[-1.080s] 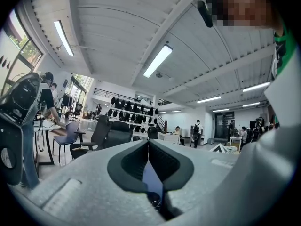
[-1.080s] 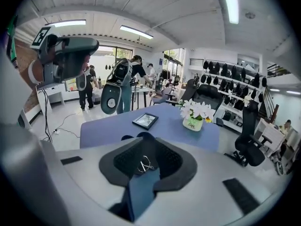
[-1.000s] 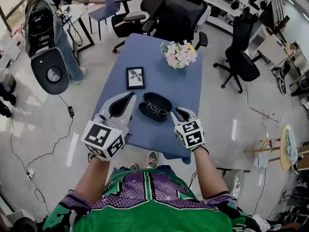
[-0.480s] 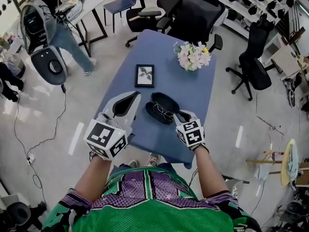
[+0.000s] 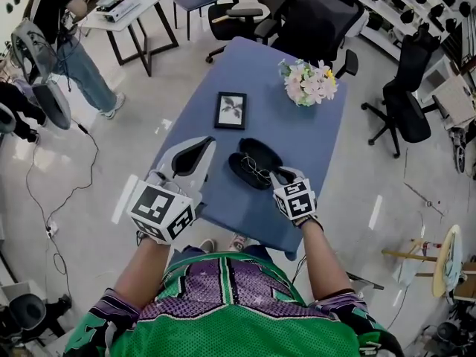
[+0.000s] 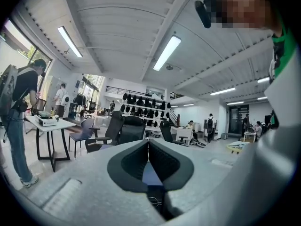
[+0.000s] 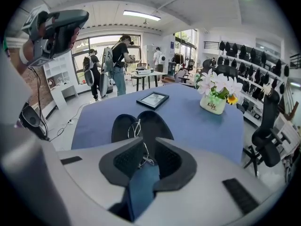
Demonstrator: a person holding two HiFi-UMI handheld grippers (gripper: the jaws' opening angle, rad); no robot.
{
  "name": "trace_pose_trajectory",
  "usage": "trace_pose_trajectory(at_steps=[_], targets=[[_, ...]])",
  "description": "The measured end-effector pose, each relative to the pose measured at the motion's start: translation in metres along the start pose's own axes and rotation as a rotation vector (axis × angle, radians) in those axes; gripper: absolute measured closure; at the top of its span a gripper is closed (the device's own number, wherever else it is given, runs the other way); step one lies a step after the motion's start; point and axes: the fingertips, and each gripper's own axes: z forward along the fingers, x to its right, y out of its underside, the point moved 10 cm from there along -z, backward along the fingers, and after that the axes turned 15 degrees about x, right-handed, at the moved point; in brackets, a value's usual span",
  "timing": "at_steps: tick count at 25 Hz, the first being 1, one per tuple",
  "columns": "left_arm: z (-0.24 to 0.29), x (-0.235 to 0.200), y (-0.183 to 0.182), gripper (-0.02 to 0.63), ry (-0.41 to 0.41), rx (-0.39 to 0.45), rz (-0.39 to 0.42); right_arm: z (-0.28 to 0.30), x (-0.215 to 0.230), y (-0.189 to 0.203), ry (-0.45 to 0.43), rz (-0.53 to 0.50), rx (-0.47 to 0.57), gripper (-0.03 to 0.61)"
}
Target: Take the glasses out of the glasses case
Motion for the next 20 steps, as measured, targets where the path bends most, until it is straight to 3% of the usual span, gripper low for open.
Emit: trace_pose_trajectory(at_steps=[20], targets=[[0.0,-0.015,0.011,0.597,-0.097,-0.039,0.006,0.046,0.005,0.03,-0.114,0.025,-0.107,0.512]])
